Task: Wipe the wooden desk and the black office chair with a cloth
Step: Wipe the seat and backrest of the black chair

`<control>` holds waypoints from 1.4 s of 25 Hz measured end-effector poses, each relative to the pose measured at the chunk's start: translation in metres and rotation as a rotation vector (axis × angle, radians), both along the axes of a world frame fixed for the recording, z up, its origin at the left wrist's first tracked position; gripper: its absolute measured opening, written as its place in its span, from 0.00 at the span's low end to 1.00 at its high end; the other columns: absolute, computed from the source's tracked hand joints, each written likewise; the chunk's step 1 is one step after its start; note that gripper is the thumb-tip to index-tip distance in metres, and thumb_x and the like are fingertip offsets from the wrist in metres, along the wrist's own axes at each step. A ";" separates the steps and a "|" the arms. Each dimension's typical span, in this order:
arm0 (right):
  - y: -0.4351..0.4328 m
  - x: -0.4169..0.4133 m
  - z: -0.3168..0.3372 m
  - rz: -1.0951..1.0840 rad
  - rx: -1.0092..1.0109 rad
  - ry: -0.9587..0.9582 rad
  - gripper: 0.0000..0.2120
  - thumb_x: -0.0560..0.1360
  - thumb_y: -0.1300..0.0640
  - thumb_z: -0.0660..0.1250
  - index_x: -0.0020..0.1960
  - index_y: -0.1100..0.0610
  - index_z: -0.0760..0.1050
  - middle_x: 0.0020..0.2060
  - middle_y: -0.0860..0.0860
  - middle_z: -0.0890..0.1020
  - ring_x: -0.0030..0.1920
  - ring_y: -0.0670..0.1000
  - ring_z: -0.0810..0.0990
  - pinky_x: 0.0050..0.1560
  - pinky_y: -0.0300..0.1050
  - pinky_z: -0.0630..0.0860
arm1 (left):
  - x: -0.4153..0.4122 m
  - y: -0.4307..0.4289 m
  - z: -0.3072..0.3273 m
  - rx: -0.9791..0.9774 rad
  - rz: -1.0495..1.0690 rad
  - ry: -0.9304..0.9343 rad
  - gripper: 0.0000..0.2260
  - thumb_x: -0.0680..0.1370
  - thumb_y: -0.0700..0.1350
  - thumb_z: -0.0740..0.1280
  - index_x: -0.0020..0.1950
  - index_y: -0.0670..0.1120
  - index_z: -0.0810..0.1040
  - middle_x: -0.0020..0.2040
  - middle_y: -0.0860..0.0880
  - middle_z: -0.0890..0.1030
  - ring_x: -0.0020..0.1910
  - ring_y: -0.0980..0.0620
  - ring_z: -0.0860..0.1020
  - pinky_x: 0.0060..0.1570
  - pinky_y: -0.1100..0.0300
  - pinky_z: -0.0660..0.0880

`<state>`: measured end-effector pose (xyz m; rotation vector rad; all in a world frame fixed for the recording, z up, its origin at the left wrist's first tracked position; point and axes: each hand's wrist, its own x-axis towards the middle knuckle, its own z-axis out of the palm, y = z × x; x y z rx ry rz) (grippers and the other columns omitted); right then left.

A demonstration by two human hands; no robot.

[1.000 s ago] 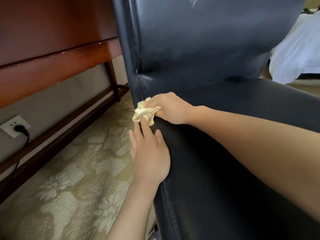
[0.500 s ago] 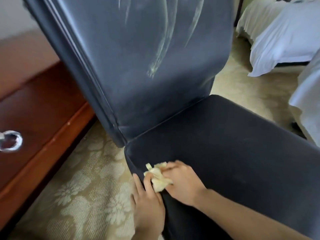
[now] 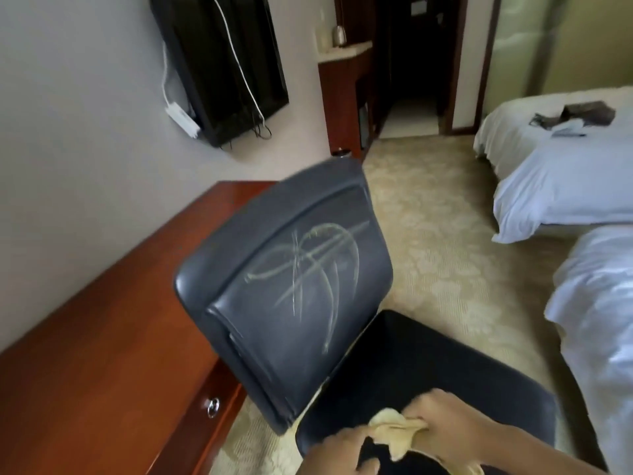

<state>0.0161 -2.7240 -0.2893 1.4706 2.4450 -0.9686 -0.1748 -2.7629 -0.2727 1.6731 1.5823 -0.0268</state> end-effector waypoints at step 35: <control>0.019 -0.224 0.269 -0.171 -0.096 1.232 0.04 0.73 0.56 0.70 0.46 0.55 0.82 0.42 0.54 0.85 0.45 0.54 0.83 0.49 0.48 0.78 | -0.175 -0.005 0.265 0.829 0.749 -0.840 0.06 0.78 0.43 0.66 0.52 0.47 0.82 0.50 0.51 0.84 0.53 0.52 0.81 0.56 0.53 0.77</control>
